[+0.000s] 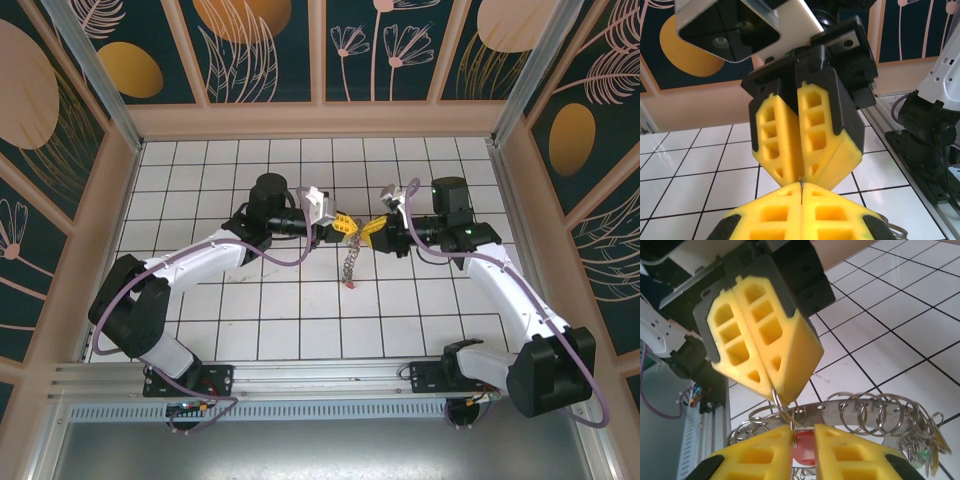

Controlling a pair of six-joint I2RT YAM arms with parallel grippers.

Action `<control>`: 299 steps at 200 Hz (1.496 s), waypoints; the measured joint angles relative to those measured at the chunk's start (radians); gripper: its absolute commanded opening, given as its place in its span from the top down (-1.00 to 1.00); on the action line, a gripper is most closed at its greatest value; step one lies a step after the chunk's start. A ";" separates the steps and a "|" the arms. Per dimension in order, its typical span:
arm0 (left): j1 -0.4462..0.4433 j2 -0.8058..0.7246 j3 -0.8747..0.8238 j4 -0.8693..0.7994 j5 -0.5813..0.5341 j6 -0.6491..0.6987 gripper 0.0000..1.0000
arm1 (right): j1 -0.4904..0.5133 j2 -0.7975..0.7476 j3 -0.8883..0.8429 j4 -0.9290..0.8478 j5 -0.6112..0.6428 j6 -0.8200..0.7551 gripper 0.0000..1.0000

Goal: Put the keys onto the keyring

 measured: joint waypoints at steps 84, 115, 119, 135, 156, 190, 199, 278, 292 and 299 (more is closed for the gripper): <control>-0.003 -0.001 -0.046 0.078 -0.010 -0.055 1.00 | 0.000 0.099 0.019 -0.047 -0.088 0.000 0.94; -0.014 0.000 -0.058 0.104 -0.014 -0.079 1.00 | 0.000 0.195 0.077 -0.147 -0.166 -0.066 0.91; -0.016 0.001 -0.060 0.111 -0.014 -0.085 1.00 | 0.000 0.201 0.082 -0.157 -0.171 -0.071 0.90; -0.018 0.008 -0.061 0.142 -0.013 -0.105 1.00 | -0.003 0.212 0.097 -0.185 -0.182 -0.090 0.85; -0.021 0.014 -0.061 0.185 -0.013 -0.129 1.00 | -0.008 0.212 0.108 -0.194 -0.182 -0.091 0.75; -0.028 0.017 -0.066 0.232 -0.013 -0.149 1.00 | -0.022 0.180 0.101 -0.171 -0.129 -0.086 0.46; -0.031 0.017 -0.067 0.246 -0.013 -0.151 1.00 | -0.030 0.151 0.092 -0.161 -0.111 -0.095 0.44; -0.042 0.014 -0.068 0.282 0.008 -0.153 1.00 | -0.049 -0.108 0.069 -0.148 0.082 -0.288 0.25; -0.042 0.014 -0.068 0.282 0.013 -0.157 1.00 | -0.048 -0.128 0.061 -0.147 0.107 -0.305 0.22; -0.042 0.014 -0.068 0.282 0.013 -0.159 1.00 | -0.048 -0.134 0.057 -0.145 0.116 -0.309 0.22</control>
